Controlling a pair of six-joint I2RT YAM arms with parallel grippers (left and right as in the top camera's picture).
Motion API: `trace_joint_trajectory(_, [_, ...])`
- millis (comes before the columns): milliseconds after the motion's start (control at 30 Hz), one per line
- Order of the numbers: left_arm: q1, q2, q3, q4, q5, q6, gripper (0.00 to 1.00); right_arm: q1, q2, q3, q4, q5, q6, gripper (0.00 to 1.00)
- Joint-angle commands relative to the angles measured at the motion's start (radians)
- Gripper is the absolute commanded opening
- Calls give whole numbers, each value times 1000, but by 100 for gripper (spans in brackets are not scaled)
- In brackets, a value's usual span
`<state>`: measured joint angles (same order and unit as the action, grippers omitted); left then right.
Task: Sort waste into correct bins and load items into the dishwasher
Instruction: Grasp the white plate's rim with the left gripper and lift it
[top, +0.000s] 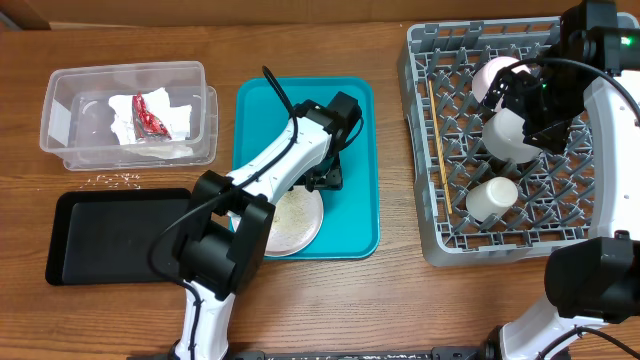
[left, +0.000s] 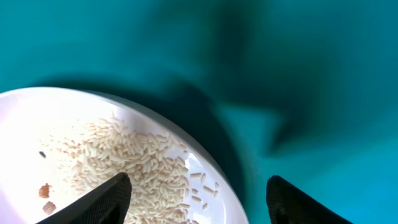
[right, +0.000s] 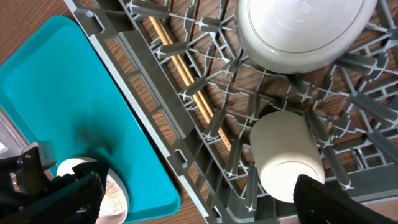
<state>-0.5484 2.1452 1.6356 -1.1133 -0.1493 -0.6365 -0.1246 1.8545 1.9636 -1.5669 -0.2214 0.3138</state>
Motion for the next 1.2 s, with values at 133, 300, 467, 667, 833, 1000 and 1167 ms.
trace_joint_trajectory(133, [-2, 71, -3, 1, 14, 2, 68, -2, -18, 20, 3, -7, 1, 100])
trace_joint_trajectory(300, [-2, 72, -2, 3, 11, 2, 66, -2, -18, 20, 3, -8, 1, 100])
trace_joint_trajectory(467, [-2, 71, 2, -8, 9, 13, 54, -2, -18, 20, 3, -7, 1, 100])
trace_joint_trajectory(667, [-2, 71, 10, -24, 8, 13, 24, -8, -18, 20, 21, -5, 1, 100])
trace_joint_trajectory(833, [-2, 71, 18, -43, 8, 13, 11, -5, -18, 20, 26, -5, 1, 100])
trace_joint_trajectory(1000, [-2, 71, 42, -66, 8, 13, 5, -8, -18, 20, 28, -5, 1, 100])
trace_joint_trajectory(1167, [-2, 71, 100, -116, -5, 13, 4, -8, -18, 20, 29, -5, 1, 100])
